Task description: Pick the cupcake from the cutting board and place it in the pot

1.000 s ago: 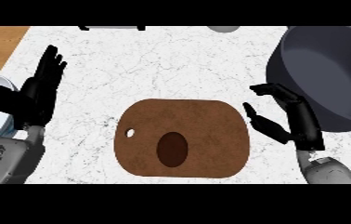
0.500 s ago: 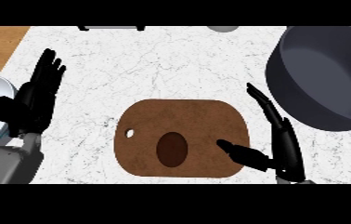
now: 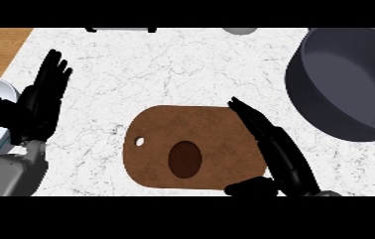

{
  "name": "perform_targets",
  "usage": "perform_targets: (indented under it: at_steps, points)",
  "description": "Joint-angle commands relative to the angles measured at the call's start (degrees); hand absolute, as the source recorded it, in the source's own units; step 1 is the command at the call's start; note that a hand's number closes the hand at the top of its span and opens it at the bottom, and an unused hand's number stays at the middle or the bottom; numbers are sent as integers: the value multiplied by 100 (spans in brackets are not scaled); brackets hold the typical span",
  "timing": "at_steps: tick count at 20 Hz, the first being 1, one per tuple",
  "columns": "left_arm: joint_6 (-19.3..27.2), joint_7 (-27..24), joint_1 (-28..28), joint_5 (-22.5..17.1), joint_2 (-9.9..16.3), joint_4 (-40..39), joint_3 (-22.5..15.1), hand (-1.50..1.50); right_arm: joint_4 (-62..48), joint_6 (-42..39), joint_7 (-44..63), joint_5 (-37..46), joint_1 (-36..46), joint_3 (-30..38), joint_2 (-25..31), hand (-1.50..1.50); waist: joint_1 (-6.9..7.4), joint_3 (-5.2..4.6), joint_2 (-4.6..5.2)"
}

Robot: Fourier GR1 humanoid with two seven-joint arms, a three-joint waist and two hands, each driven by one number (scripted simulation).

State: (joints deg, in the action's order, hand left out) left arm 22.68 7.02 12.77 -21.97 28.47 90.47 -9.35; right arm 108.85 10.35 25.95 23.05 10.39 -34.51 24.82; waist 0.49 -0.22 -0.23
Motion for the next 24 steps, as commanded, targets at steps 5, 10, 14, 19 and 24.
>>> perform_targets:
  at_steps: [5,10,14,19,24]
  points:
    - [-204,-87,29,19,-37,-106,102,0,-186,-1673,2548,127,1147,-947,-801,-150,39,7,22]
    - [-178,-13,-362,172,-181,284,186,0,-837,-2041,3117,126,1644,-677,-1775,-150,11,19,17]
    - [-93,549,-64,441,-326,409,307,0,-764,-2049,2703,588,1045,-775,-1840,-150,-40,23,16]
    - [-97,623,-22,718,-538,448,234,0,-1595,-1893,2931,940,1434,-905,-2461,-150,-27,23,19]
    - [-620,319,-237,583,-512,260,642,0,-1522,-2168,2669,1213,924,-621,-2149,-150,-44,22,20]
